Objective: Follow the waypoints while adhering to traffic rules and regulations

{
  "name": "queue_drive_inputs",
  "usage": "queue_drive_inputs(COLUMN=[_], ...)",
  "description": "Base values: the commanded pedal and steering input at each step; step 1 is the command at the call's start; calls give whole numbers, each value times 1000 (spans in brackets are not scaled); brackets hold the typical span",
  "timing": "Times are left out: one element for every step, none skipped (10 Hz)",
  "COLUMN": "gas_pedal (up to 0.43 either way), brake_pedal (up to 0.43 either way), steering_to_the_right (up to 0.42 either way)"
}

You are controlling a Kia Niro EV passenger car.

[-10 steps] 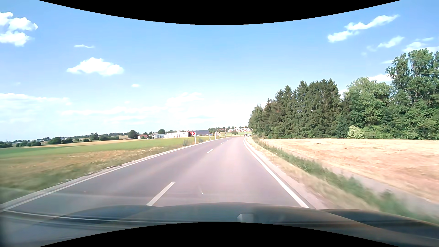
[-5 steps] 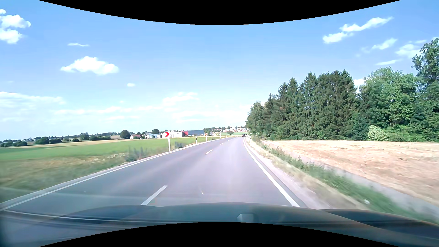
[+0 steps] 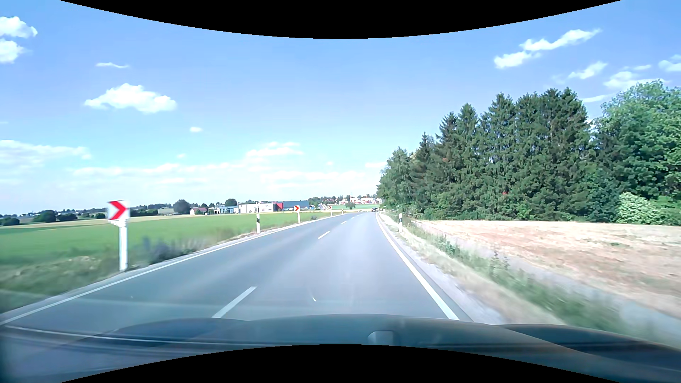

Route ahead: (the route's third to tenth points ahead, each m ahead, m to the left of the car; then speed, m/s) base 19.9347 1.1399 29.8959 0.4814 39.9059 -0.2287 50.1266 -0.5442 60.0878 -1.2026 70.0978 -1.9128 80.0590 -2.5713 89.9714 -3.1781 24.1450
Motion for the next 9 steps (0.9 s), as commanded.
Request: queue_drive_inputs(gas_pedal=[39, 39, 39, 39, 39, 39, 39, 20, 8], brake_pedal=[6, 6, 6, 6, 6, 6, 6, 6, 6], steering_to_the_right=[10, 9, 8, 7, 7, 7, 7, 7, 6])
